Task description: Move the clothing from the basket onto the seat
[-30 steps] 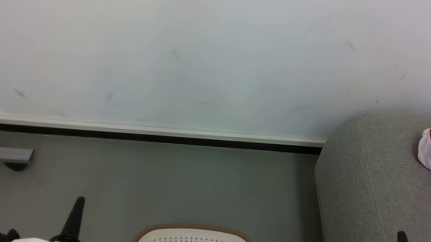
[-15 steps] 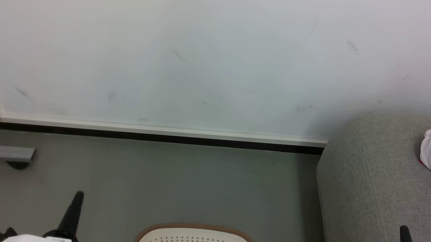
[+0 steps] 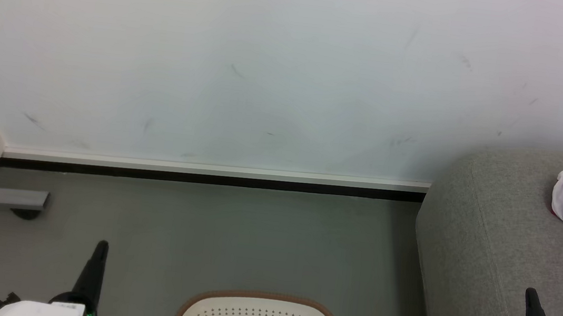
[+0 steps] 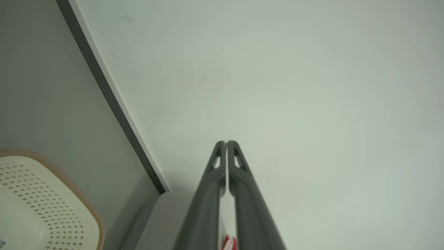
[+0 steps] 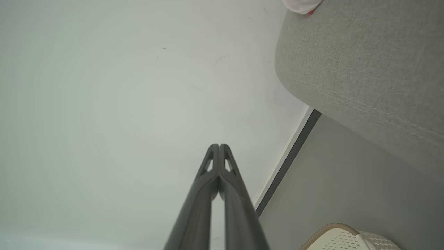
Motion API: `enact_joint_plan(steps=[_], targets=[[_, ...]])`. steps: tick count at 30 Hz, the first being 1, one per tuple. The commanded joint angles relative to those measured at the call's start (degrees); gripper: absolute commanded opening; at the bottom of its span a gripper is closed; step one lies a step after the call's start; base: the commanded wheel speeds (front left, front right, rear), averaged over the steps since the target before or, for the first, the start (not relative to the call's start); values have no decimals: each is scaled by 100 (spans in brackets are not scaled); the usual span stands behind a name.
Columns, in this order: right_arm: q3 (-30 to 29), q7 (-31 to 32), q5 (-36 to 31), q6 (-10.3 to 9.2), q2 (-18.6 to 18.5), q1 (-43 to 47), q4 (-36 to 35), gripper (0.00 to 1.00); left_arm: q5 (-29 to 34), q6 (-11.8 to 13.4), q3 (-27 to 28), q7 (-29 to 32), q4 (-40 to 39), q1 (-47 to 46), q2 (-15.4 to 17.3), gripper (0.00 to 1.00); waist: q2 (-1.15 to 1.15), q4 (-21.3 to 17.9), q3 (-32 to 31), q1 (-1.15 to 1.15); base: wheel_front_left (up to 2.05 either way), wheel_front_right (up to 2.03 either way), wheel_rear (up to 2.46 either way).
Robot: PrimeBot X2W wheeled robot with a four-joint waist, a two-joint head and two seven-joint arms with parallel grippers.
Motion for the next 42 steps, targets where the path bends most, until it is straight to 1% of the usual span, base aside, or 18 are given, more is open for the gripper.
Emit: enact_joint_plan(steps=[1,27,42], targets=[[-31,21,105,-11,-21,-78,-51,0,-140,-30,33,54,-34,-81,21,0,0,2,0,0,0,0,0],[-145,318,1171,-14,-9,-214,-85,0,-1128,-135,147,323,-73,-185,-2,0,0,64,19,0,0,0,0],[-154,300,1127,-14,1,-212,-81,0,-1111,-128,143,320,-72,-181,-1,0,0,64,19,0,0,0,0]])
